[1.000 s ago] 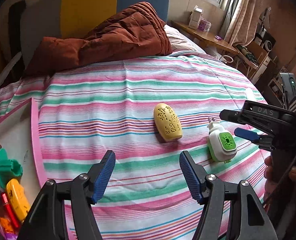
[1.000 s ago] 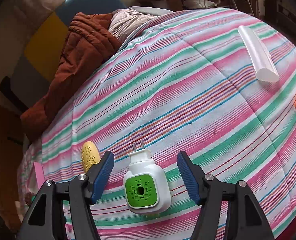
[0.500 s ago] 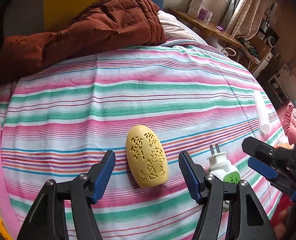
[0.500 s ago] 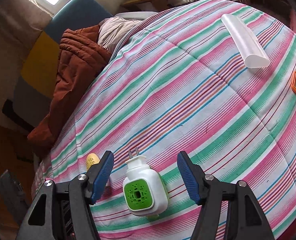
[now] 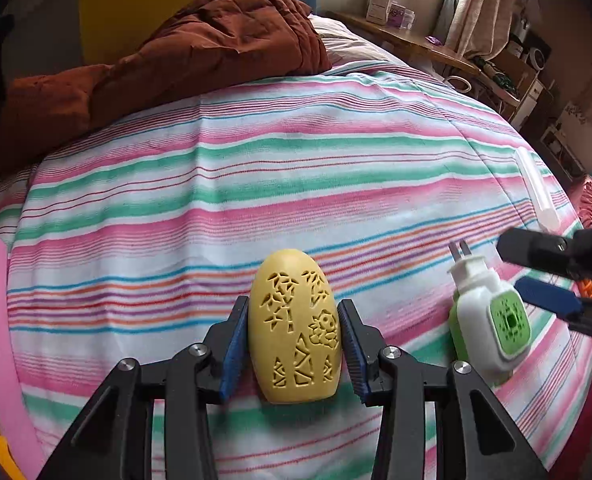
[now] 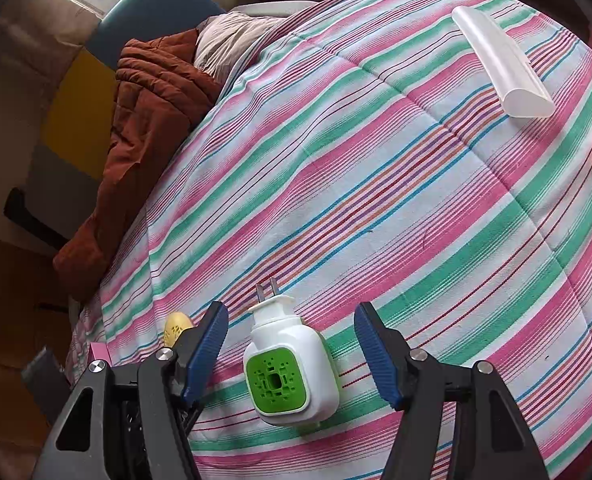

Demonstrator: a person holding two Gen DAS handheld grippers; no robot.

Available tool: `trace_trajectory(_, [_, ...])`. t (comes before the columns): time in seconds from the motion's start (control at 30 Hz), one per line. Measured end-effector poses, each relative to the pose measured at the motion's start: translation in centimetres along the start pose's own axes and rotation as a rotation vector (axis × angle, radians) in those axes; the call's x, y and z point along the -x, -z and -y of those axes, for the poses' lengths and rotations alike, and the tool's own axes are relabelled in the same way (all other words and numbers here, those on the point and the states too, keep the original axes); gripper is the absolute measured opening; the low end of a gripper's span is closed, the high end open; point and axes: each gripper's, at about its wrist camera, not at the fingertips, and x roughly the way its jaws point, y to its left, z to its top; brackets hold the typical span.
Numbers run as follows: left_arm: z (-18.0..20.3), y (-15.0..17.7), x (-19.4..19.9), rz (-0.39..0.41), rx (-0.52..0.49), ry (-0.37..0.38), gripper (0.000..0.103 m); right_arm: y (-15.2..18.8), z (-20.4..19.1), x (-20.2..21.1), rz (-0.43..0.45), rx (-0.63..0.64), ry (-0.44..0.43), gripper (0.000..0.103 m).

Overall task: Organize rigid objects
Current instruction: 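Grasp the yellow sponge with the left gripper while the right grasps the white plug device, then lift the yellow sponge with the left gripper and hold it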

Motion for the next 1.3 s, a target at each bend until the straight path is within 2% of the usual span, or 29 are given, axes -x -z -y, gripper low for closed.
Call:
trace_trajectory(0.23, [-0.1,6.4,4.1,0.046,-0.027,0.006,0.043,0.9,-1.8,-1.5,-0.059,0.117,0.047,0.066])
trace_trajectory(0.5, [-1.5,11.5,7.0,0.106,0.004,0.025,0.043,2.5,-4.0,-3.8,-0.119,0.299,0.197,0.066])
trace_trajectory(0.7, [-1.5,12.3,7.1,0.139,-0.010,0.022,0.043,4.4,-5.3,-5.0,-0.110,0.488,0.310,0.070])
trace_trajectory(0.73, [-1.5,12.4,7.0,0.142,-0.012,0.023,0.043,4.5,-5.2,-5.0,-0.105,0.485,0.305,0.071])
trace_trajectory(0.8, [-1.7,12.3,7.0,0.143,-0.005,0.034,0.043,4.4,-4.7,-4.9,-0.103,0.459,0.260,0.080])
trace_trajectory(0.87, [-1.6,12.3,6.9,0.146,-0.006,0.037,0.043,4.3,-4.5,-4.8,-0.101,0.450,0.242,0.081])
trace_trajectory(0.93, [-1.5,12.5,6.9,0.153,-0.023,0.029,0.043,4.7,-4.8,-5.0,-0.098,0.492,0.286,0.073])
trace_trajectory(1.0, [-1.5,12.5,7.0,0.149,-0.031,0.026,0.043,5.0,-5.1,-4.8,-0.070,0.527,0.333,0.053])
trace_trajectory(1.1, [-1.6,11.9,6.8,0.135,-0.012,0.038,0.042,4.8,-4.8,-4.4,-0.054,0.519,0.329,0.053])
trace_trajectory(1.2, [-1.7,11.9,7.1,0.124,-0.001,0.030,0.042,5.3,-5.3,-4.8,-0.036,0.569,0.361,0.053])
trace_trajectory(1.3, [-1.9,12.0,7.7,0.109,0.026,0.042,0.042,4.9,-4.7,-4.6,-0.038,0.520,0.326,0.056])
